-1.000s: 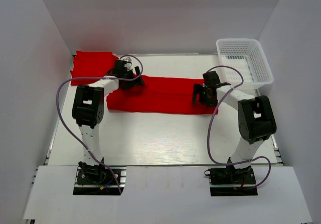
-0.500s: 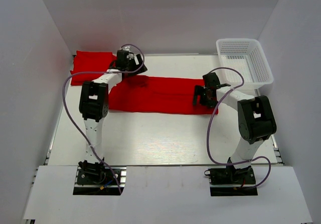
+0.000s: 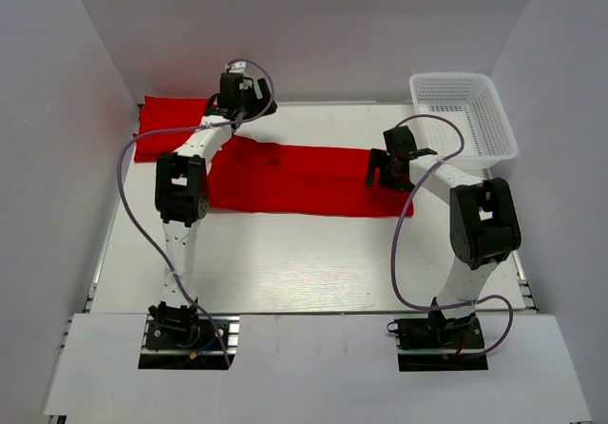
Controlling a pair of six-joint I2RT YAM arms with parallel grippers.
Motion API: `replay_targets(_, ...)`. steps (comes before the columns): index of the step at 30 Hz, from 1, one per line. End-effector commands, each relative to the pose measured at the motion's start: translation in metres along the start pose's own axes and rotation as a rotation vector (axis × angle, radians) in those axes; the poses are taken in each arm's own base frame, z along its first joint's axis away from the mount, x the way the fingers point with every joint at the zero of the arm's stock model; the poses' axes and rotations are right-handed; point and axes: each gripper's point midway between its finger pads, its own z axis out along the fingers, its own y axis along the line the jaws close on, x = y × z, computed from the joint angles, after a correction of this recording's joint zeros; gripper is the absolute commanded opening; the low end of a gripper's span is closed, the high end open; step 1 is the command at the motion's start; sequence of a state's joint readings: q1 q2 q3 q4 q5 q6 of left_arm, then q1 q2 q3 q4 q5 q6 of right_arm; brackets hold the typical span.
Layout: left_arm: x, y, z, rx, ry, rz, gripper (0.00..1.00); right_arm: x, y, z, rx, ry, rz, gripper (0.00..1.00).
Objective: Fold and stack the t-shirts
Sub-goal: Fold the other side of the tshirt into a rectangle
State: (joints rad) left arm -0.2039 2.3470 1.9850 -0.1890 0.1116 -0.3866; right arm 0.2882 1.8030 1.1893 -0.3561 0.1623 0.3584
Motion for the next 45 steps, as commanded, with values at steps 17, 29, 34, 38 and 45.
replay_targets(17,0.071,0.007,-0.147,-0.024,0.15,0.097,0.99,-0.004,0.001,-0.014,-0.026,-0.032,-0.027,0.9)
replay_targets(29,0.119,0.028,-0.11,-0.006,0.238,0.039,0.99,0.006,-0.001,-0.001,-0.015,0.015,-0.029,0.9)
replay_targets(34,0.115,0.033,-0.096,-0.032,0.234,0.041,0.99,0.008,-0.006,0.001,0.01,0.021,-0.029,0.9)
replay_targets(38,0.118,0.039,-0.085,-0.048,0.226,0.044,0.99,0.011,-0.008,0.005,0.021,0.03,-0.024,0.9)
replay_targets(45,0.117,0.047,-0.061,-0.078,0.22,0.038,0.99,0.02,-0.01,0.008,0.031,0.05,-0.003,0.9)
